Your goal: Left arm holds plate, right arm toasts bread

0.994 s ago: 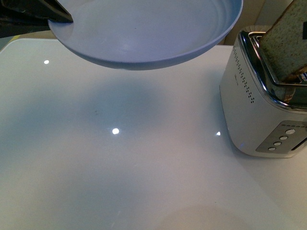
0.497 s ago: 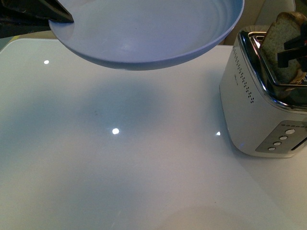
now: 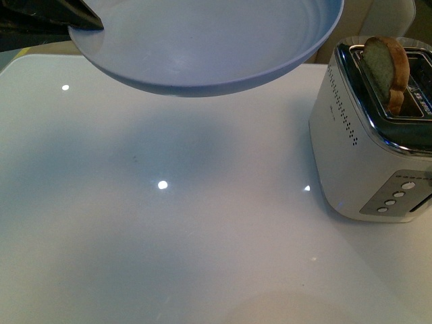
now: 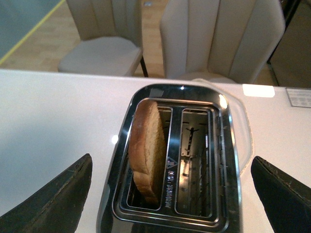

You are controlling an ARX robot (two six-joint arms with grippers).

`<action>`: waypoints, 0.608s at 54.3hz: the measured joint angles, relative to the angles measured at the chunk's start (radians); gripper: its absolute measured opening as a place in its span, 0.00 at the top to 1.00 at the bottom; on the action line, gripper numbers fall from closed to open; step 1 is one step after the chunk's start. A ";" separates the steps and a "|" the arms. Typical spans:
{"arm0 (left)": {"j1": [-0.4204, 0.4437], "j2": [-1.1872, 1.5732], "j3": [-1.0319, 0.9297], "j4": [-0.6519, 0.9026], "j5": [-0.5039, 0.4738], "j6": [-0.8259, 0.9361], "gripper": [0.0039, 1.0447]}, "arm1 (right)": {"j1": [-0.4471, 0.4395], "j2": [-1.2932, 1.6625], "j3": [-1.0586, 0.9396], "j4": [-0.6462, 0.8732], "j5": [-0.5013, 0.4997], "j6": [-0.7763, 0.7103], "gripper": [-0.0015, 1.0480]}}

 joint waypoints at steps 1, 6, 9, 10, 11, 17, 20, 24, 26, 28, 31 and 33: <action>0.000 0.000 0.000 0.000 0.000 0.000 0.98 | -0.007 -0.017 -0.006 -0.003 -0.004 0.006 0.09; 0.004 0.000 -0.004 0.000 -0.002 0.009 0.98 | -0.084 -0.203 -0.077 -0.054 -0.070 0.046 0.08; 0.006 0.000 -0.007 0.000 -0.004 0.012 0.98 | -0.111 -0.278 -0.113 -0.056 -0.067 0.057 0.10; 0.007 0.000 -0.008 0.000 -0.005 0.013 0.98 | -0.111 -0.294 -0.130 -0.016 -0.046 0.050 0.13; 0.007 0.000 -0.009 0.000 -0.006 0.013 0.98 | -0.111 -0.305 -0.148 0.029 -0.031 0.042 0.16; 0.008 -0.002 -0.012 0.000 -0.008 0.016 0.98 | -0.102 -0.350 -0.223 0.148 -0.011 0.024 0.33; 0.008 -0.002 -0.014 0.000 -0.008 0.019 0.98 | -0.097 -0.368 -0.248 0.153 -0.006 0.020 0.39; 0.008 -0.002 -0.016 0.000 -0.011 0.020 0.98 | -0.077 -0.396 -0.282 0.153 0.024 0.013 0.49; 0.008 -0.002 -0.016 0.000 -0.014 0.020 0.98 | -0.043 -0.422 -0.306 0.150 0.071 0.011 0.58; 0.007 -0.002 -0.016 0.000 -0.017 0.020 0.98 | -0.027 -0.443 -0.322 0.148 0.072 0.009 0.64; 0.005 -0.002 -0.018 0.001 -0.019 0.020 0.98 | -0.015 -0.477 -0.344 0.139 0.074 0.007 0.76; 0.005 -0.002 -0.020 0.002 -0.019 0.020 0.98 | -0.015 -0.501 -0.360 0.129 0.079 0.008 0.85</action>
